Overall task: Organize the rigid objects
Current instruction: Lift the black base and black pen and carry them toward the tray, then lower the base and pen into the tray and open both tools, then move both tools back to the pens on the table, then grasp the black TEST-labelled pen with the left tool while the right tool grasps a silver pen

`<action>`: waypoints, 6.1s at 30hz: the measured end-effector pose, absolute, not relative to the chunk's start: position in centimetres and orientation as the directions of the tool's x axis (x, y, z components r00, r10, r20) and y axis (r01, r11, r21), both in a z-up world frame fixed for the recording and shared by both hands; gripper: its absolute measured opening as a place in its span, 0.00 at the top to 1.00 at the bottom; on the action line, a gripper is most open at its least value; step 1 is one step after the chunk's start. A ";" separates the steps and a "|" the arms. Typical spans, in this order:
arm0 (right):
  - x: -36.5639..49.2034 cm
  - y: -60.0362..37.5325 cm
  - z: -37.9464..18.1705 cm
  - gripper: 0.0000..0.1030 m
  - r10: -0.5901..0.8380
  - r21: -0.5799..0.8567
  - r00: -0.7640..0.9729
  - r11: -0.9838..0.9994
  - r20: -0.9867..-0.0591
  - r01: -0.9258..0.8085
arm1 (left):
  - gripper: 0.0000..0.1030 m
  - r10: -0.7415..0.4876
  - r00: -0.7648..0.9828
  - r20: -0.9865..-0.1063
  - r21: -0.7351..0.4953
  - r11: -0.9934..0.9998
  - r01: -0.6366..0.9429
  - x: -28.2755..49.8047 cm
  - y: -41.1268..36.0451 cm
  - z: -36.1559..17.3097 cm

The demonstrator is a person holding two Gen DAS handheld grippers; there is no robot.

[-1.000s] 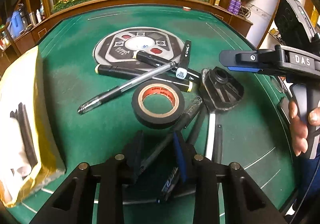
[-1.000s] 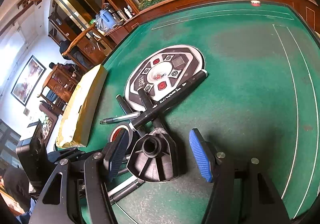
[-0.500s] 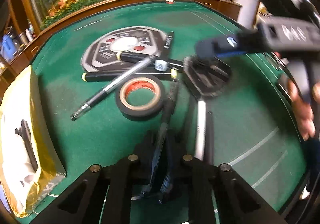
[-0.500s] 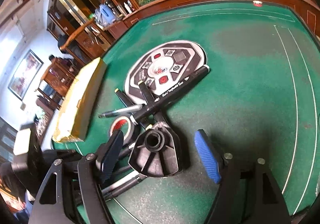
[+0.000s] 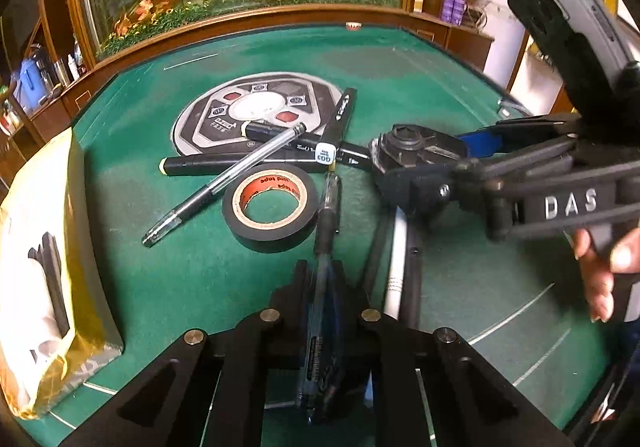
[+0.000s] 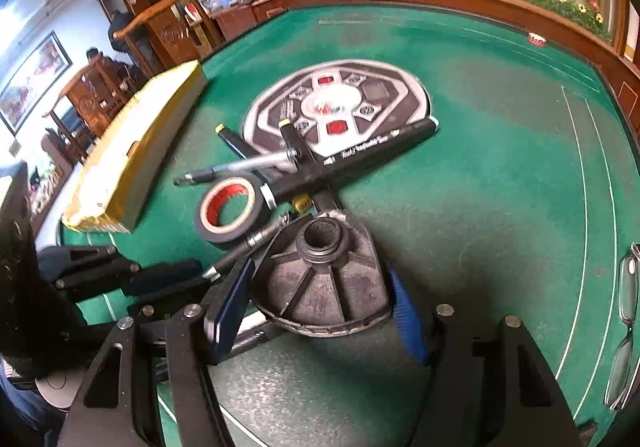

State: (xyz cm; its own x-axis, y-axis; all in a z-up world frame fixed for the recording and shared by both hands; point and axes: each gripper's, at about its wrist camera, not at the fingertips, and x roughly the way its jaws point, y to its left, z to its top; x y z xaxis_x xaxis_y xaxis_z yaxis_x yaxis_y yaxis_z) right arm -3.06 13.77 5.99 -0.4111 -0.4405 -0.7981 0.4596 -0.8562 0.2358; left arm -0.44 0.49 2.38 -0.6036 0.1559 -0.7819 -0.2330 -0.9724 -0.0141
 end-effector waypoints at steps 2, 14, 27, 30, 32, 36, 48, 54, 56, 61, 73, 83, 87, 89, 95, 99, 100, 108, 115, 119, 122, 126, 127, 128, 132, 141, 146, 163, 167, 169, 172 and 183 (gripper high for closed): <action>-3.0 14.0 6.4 0.38 -0.453 0.246 -0.420 -0.854 -0.786 0.459 | 0.93 0.163 -0.606 -0.779 -0.024 -0.973 -0.230 0.0 0.3 2.7; -2.7 12.9 5.8 0.37 -0.448 0.234 -0.376 -0.838 -0.811 0.493 | 0.92 0.128 -0.556 -0.821 0.005 -0.973 -0.231 -0.5 1.0 1.8; -2.4 13.4 6.5 0.38 -0.463 0.242 -0.403 -0.838 -0.789 0.489 | 0.92 0.108 -0.616 -0.780 0.010 -0.983 -0.186 -0.4 0.9 2.4; -2.5 13.8 7.1 0.38 -0.475 0.254 -0.429 -0.841 -0.768 0.477 | 0.92 0.109 -0.647 -0.755 -0.002 -0.986 -0.164 0.2 0.3 3.5; -2.4 13.9 7.4 0.38 -0.486 0.265 -0.435 -0.839 -0.758 0.475 | 0.92 0.111 -0.657 -0.745 -0.012 -0.988 -0.154 0.4 -0.3 4.1; -2.4 13.9 7.9 0.38 -0.504 0.280 -0.445 -0.833 -0.740 0.478 | 0.93 0.119 -0.678 -0.725 -0.043 -0.991 -0.128 0.9 -1.5 5.1; -1.1 13.1 9.2 0.38 -0.585 0.340 -0.445 -0.786 -0.677 0.517 | 0.94 0.132 -0.724 -0.677 -0.101 -0.991 -0.086 2.1 -4.0 7.2; -0.5 12.1 9.5 0.38 -0.615 0.356 -0.434 -0.762 -0.658 0.541 | 0.94 0.127 -0.757 -0.641 -0.136 -0.989 -0.050 2.6 -6.1 8.7; -0.3 11.7 9.7 0.38 -0.624 0.359 -0.431 -0.754 -0.652 0.550 | 0.94 0.115 -0.771 -0.627 -0.140 -0.990 -0.034 2.8 -6.8 9.2; 0.2 9.8 10.4 0.38 -0.661 0.380 -0.397 -0.717 -0.637 0.585 | 0.94 0.098 -0.790 -0.605 -0.170 -0.985 0.007 2.9 -9.0 10.3; 0.4 1.5 13.7 0.37 -0.713 0.351 -0.328 -0.625 -0.619 0.697 | 0.94 0.034 -0.833 -0.552 -0.224 -0.968 0.109 3.8 -15.9 13.2; -1.3 -7.4 12.4 0.37 -0.706 0.335 -0.271 -0.591 -0.654 0.733 | 0.94 -0.035 -0.804 -0.594 -0.237 -0.947 0.216 2.3 -21.3 11.7; -2.6 -10.0 10.9 0.37 -0.669 0.309 -0.279 -0.619 -0.689 0.722 | 0.94 -0.037 -0.778 -0.627 -0.245 -0.939 0.242 0.6 -23.0 10.3; -3.5 -10.8 10.1 0.37 -0.651 0.301 -0.281 -0.634 -0.705 0.713 | 0.94 -0.041 -0.763 -0.645 -0.239 -0.938 0.252 -0.3 -23.6 9.6; -6.2 -13.0 8.7 0.37 -0.617 0.296 -0.277 -0.663 -0.737 0.687 | 0.94 -0.046 -0.721 -0.691 -0.248 -0.922 0.297 -3.1 -25.5 7.4; -7.1 -14.5 8.2 0.37 -0.585 0.264 -0.285 -0.677 -0.759 0.686 | 0.94 -0.031 -0.693 -0.720 -0.275 -0.904 0.327 -4.6 -27.1 6.2; -7.4 -14.8 8.0 0.37 -0.580 0.261 -0.284 -0.680 -0.763 0.685 | 0.94 -0.032 -0.681 -0.731 -0.277 -0.899 0.340 -5.1 -27.5 5.8; -9.1 -17.2 7.6 0.38 -0.545 0.220 -0.290 -0.687 -0.787 0.693 | 0.93 -0.038 -0.625 -0.779 -0.281 -0.871 0.404 -6.7 -29.3 4.0; -9.2 -17.6 7.0 0.38 -0.541 0.230 -0.266 -0.681 -0.798 0.695 | 0.61 -0.065 -0.623 -0.779 -0.252 -0.878 0.407 -6.7 -29.0 4.2; -9.2 -17.0 7.5 0.37 -0.556 0.257 -0.252 -0.678 -0.792 0.689 | 0.46 -0.074 -0.652 -0.754 -0.270 -0.870 0.411 -6.0 -29.1 5.1; -8.8 -15.9 8.3 0.37 -0.580 0.282 -0.253 -0.674 -0.774 0.682 | 0.46 -0.064 -0.669 -0.740 -0.284 -0.873 0.397 -5.3 -28.7 5.9; -7.9 -12.8 9.6 0.37 -0.634 0.345 -0.258 -0.666 -0.729 0.661 | 0.46 -0.057 -0.700 -0.712 -0.280 -0.891 0.357 -3.6 -27.0 7.1; -7.5 -12.0 9.9 0.37 -0.641 0.352 -0.264 -0.666 -0.721 0.657 | 0.46 -0.052 -0.708 -0.704 -0.280 -0.896 0.344 -3.1 -26.2 7.4; -7.2 -11.4 10.1 0.36 -0.648 0.358 -0.267 -0.665 -0.713 0.655 | 0.46 -0.045 -0.714 -0.699 -0.277 -0.903 0.328 -2.8 -25.6 7.6; -5.7 -7.5 10.5 0.36 -0.674 0.398 -0.277 -0.664 -0.685 0.633 | 0.46 -0.030 -0.730 -0.683 -0.230 -0.939 0.254 -1.5 -22.0 8.3; -0.6 4.4 12.1 0.36 -0.695 0.357 -0.351 -0.657 -0.627 0.664 | 0.46 0.134 -0.711 -0.690 -0.199 -0.980 0.008 0.7 -13.3 7.8; 0.2 12.7 10.3 0.36 -0.674 0.427 -0.453 -0.730 -0.584 0.535 | 0.46 0.241 -0.621 -0.746 -0.197 -0.970 -0.139 0.3 -7.2 5.8; -0.3 16.2 6.4 0.43 -0.626 0.474 -0.373 -0.772 -0.685 0.424 | 0.90 0.202 -0.494 -0.846 -0.036 -0.945 -0.325 -1.7 1.6 1.7; -0.2 14.9 5.1 0.54 -0.548 0.391 -0.342 -0.813 -0.763 0.431 | 0.92 0.111 -0.528 -0.842 0.007 -0.976 -0.216 -1.9 0.4 1.7; 0.3 14.0 4.8 0.55 -0.536 0.366 -0.324 -0.810 -0.780 0.459 | 0.92 0.098 -0.530 -0.843 -0.012 -0.987 -0.163 -1.3 -0.9 1.7; 1.4 12.1 4.5 0.54 -0.517 0.313 -0.310 -0.795 -0.798 0.520 | 0.92 0.100 -0.538 -0.837 -0.036 -0.991 -0.129 0.4 -2.2 1.6; 1.0 4.4 3.8 0.74 -0.387 -0.078 -0.471 -0.702 -0.793 0.708 | 0.92 0.126 -0.549 -0.826 -0.114 -0.992 -0.057 3.8 -4.3 1.6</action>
State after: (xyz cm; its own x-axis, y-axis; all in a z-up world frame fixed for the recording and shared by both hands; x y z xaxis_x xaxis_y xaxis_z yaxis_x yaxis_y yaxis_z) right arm 1.04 4.43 3.76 -0.4713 -0.3866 -0.7927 0.7076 -0.7023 -0.0782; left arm 3.77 -4.28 1.57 -0.5489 0.1262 -0.8263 -0.0569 -0.9919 -0.1137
